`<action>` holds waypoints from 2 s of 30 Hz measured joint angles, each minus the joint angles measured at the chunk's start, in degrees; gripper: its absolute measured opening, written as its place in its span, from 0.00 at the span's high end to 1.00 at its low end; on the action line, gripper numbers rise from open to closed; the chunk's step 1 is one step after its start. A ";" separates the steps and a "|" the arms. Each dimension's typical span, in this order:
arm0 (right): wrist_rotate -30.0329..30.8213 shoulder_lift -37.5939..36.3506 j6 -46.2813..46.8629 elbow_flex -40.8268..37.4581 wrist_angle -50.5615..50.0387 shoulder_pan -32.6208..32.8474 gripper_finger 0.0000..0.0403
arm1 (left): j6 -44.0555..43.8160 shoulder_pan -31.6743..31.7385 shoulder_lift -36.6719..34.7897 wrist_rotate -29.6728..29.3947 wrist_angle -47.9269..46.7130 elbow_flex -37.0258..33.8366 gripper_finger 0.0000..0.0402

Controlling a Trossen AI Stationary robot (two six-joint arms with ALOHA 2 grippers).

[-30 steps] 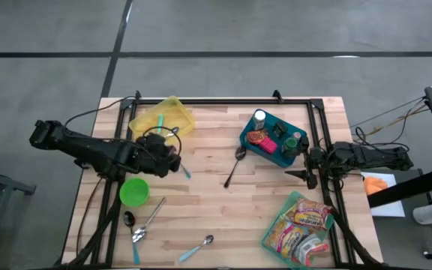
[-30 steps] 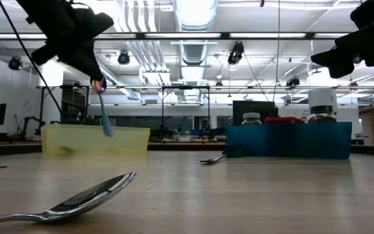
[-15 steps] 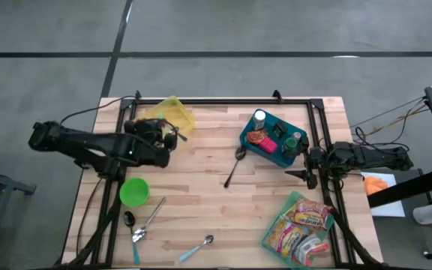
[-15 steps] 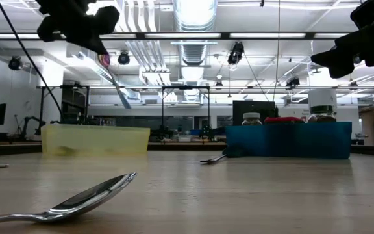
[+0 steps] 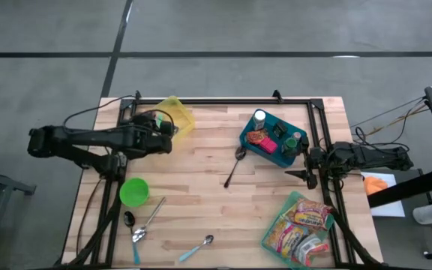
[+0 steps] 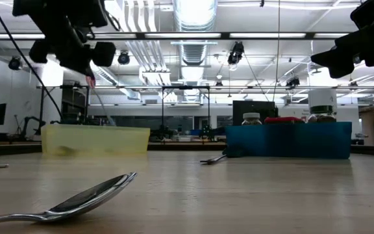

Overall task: Pick & Place Food Item
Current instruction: Put the violet spoon into the yellow bin, then put the silver spoon into the yellow bin

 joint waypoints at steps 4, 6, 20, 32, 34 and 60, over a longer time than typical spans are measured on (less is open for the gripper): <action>0.00 0.00 0.09 0.00 -0.02 0.00 0.25 | -0.83 0.61 0.00 0.89 4.40 -2.93 1.00; -0.02 0.00 0.00 0.00 0.00 0.00 0.25 | -0.94 0.61 0.00 0.91 6.02 -4.49 1.00; -0.01 -0.01 0.00 0.00 -0.02 -0.01 0.25 | -12.55 0.83 0.00 1.49 12.50 -15.17 0.99; 0.00 0.00 0.07 0.00 -0.01 0.00 0.25 | -12.52 0.83 0.00 4.52 17.18 -18.09 0.73; 0.00 0.00 0.02 0.00 -0.02 -0.02 0.25 | -12.50 0.83 0.00 4.52 17.38 -18.09 0.69; -0.01 0.00 0.00 0.00 -0.01 -0.01 0.25 | 1.98 0.73 0.00 13.15 18.17 -13.12 0.34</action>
